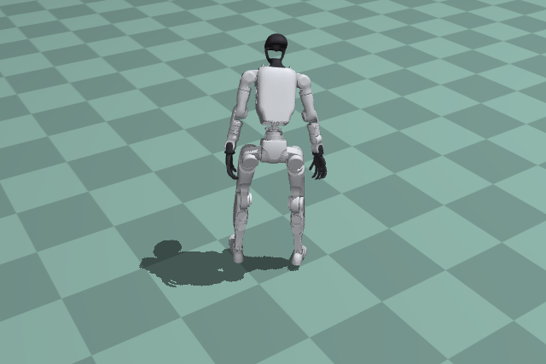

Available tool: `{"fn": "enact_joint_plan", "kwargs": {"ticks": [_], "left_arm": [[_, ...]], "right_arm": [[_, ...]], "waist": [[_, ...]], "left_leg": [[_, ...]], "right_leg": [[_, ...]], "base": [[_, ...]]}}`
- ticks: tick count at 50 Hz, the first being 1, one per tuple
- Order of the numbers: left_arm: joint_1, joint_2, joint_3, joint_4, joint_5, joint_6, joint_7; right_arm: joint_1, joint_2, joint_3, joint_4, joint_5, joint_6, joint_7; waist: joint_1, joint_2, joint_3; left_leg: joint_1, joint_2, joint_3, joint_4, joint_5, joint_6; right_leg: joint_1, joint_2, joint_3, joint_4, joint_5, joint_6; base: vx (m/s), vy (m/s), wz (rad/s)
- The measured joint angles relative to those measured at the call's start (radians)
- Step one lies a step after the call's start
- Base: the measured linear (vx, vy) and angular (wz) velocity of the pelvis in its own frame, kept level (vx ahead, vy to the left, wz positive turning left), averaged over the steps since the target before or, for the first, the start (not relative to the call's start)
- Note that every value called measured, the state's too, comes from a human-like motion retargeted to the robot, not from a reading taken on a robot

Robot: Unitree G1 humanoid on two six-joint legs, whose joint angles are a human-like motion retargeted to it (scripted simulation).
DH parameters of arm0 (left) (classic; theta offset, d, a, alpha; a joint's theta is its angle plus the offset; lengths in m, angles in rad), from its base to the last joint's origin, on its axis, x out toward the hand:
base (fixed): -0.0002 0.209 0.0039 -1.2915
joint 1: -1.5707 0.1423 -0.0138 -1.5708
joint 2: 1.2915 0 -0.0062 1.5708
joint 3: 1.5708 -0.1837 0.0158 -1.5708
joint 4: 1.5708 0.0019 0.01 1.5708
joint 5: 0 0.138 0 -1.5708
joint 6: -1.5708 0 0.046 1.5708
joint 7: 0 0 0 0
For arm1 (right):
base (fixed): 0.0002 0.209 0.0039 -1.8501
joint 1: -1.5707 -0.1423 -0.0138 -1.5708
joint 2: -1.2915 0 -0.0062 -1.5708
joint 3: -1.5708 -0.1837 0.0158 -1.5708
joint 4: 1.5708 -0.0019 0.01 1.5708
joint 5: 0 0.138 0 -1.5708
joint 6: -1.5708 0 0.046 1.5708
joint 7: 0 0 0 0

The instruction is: In place motions

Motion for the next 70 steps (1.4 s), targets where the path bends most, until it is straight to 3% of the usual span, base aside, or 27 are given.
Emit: {"fn": "enact_joint_plan", "kwargs": {"ticks": [5, 10, 12, 15, 20, 22, 27, 30, 35, 40, 48, 53, 55, 59, 63, 67, 70], "left_arm": [[0.237, -0.082, 0.104, 0.119, 0.004, -0.021, 0.037], [0.347, -0.107, 0.195, 0.205, 0.027, -0.011, -0.012], [0.335, -0.109, 0.192, 0.203, -0.013, 0.003, 0.008], [0.291, -0.116, 0.172, 0.152, -0.12, -0.013, 0.075], [0.135, -0.102, 0.08, -0.037, -0.274, -0.119, 0.204], [0.067, -0.067, 0.033, -0.132, -0.264, -0.146, 0.229], [-0.227, 0.037, -0.016, -0.28, -0.222, -0.119, 0.178], [-0.439, 0.06, -0.044, -0.257, -0.213, -0.113, 0.13], [-0.745, 0.113, -0.078, -0.153, -0.225, -0.116, 0.16], [-0.89, 0.119, -0.078, -0.163, -0.255, -0.118, 0.208], [-0.756, 0.086, -0.087, -0.237, -0.261, -0.17, 0.173], [-0.769, 0.097, -0.045, -0.227, -0.286, -0.201, 0.156], [-0.79, 0.137, -0.043, -0.224, -0.283, -0.197, 0.13], [-0.739, 0.213, -0.022, -0.211, -0.215, -0.152, 0.076], [-0.535, 0.222, 0.004, -0.181, -0.134, -0.082, 0.081], [-0.316, 0.137, 0.06, -0.117, -0.132, -0.006, 0.14], [-0.151, 0.039, 0.078, -0.057, -0.215, -0.024, 0.178]], "right_arm": [[0.231, 0.054, -0.066, 0.164, 0.061, 0.052, 0.06], [0.376, 0.076, -0.122, 0.22, 0.077, 0.095, 0.058], [0.374, 0.077, -0.126, 0.22, 0.122, 0.087, 0.049], [0.311, 0.075, -0.11, 0.189, 0.17, 0.044, 0.032], [0.121, 0.056, -0.037, -0.055, 0.151, 0.016, -0.045], [0.057, 0.04, -0.005, -0.183, 0.12, 0.006, -0.07], [-0.166, -0.023, 0.039, -0.385, 0.072, -0.021, -0.088], [-0.318, -0.055, 0.021, -0.383, 0.071, -0.047, -0.104], [-0.603, -0.081, 0.065, -0.333, 0.129, -0.099, -0.018], [-0.772, -0.121, 0.189, -0.389, 0.196, -0.159, -0.043], [-0.698, -0.129, 0.295, -0.423, 0.156, -0.209, -0.094], [-0.709, -0.139, 0.244, -0.39, 0.122, -0.214, -0.097], [-0.733, -0.149, 0.215, -0.375, 0.12, -0.201, -0.089], [-0.695, -0.152, 0.171, -0.34, 0.067, -0.188, -0.051], [-0.507, -0.09, 0.1, -0.28, -0.03, -0.138, -0.057], [-0.303, -0.008, 0.039, -0.142, 0.005, -0.045, -0.1], [-0.157, 0.026, 0.0, -0.009, 0.07, 0.037, -0.107]], "waist": [[-0.025, -0.021, -0.073], [-0.051, -0.023, -0.132], [-0.051, -0.025, -0.113], [-0.043, -0.029, -0.036], [-0.009, -0.042, -0.022], [-0.027, -0.019, -0.033], [0.002, 0.013, -0.018], [0.067, -0.024, -0.014], [0.08, -0.075, -0.003], [0.098, -0.094, 0.223], [0.128, -0.068, 0.238], [0.132, -0.073, 0.238], [0.127, -0.062, 0.238], [0.104, -0.025, 0.153], [0.075, 0.0, 0.12], [0.027, 0.012, 0.086], [-0.012, 0.008, 0.057]], "left_leg": [[0.281, -0.036, 0.018, -0.307, 0.09, -0.031], [0.397, -0.04, 0.08, -0.394, 0.094, -0.068], [0.379, -0.055, 0.009, -0.361, 0.093, -0.042], [0.364, -0.05, 0.035, -0.296, 0.072, -0.012], [0.039, 0.015, 0.062, 0.035, -0.04, 0.0], [-0.131, 0.029, 0.014, 0.203, -0.083, 0.003], [-0.492, 0.068, -0.008, 0.622, -0.195, 0.066], [-0.683, 0.06, -0.007, 0.837, -0.246, 0.098], [-0.986, 0.093, 0.031, 1.151, -0.3, 0.157], [-1.013, 0.16, 0.077, 1.489, -0.4, 0.222], [-1.013, 0.235, 0.096, 1.8, -0.513, 0.327], [-1.013, 0.225, 0.096, 1.685, -0.481, 0.315], [-1.013, 0.217, 0.065, 1.575, -0.449, 0.283], [-0.96, 0.209, -0.02, 1.314, -0.381, 0.183], [-0.71, 0.204, -0.052, 1.031, -0.335, 0.079], [-0.433, 0.174, -0.029, 0.662, -0.253, 0.021], [-0.231, 0.12, 0.004, 0.358, -0.149, -0.006]], "right_leg": [[0.244, -0.006, -0.103, -0.212, 0.069, 0.027], [0.365, 0.0, -0.187, -0.29, 0.081, 0.055], [0.35, -0.007, -0.16, -0.258, 0.07, 0.038], [0.333, -0.017, -0.164, -0.203, 0.056, 0.021], [-0.032, -0.011, 0.026, 0.113, -0.046, -0.009], [-0.137, -0.024, -0.014, 0.206, -0.087, 0.004], [-0.457, 0.014, 0.047, 0.566, -0.201, 0.011], [-0.666, 0.053, 0.121, 0.799, -0.279, 0.006], [-0.997, 0.062, 0.145, 1.143, -0.371, -0.06], [-1.065, 0.085, 0.192, 1.51, -0.489, -0.133], [-1.1, 0.09, 0.184, 1.852, -0.594, -0.245], [-1.1, 0.107, 0.196, 1.746, -0.556, -0.216], [-1.073, 0.104, 0.178, 1.623, -0.518, -0.184], [-0.955, 0.118, 0.132, 1.289, -0.416, -0.108], [-0.679, 0.147, 0.133, 0.939, -0.315, -0.036], [-0.39, 0.129, 0.122, 0.536, -0.18, -0.003], [-0.186, 0.094, 0.093, 0.23, -0.067, -0.002]], "base": [[0.4, -0.11, 0.19], [0.31, -0.03, 0.2], [-0.01, 0.06, 0.06], [-0.22, 0.08, -0.27], [-0.53, 0.1, -0.5], [-0.43, 0.07, 0.22], [-0.31, 0.05, 0.08], [-0.24, -0.12, -0.24], [-0.15, -0.03, -0.14], [-0.04, 0.02, -0.48], [0.08, 0.05, -0.37], [0.01, 0.0, 0.02], [-0.06, 0.0, 0.15], [0.05, 0.0, -0.02], [0.2, 0.0, -0.01], [0.2, 0.02, 0.33], [0.24, 0.04, 0.54]]}}
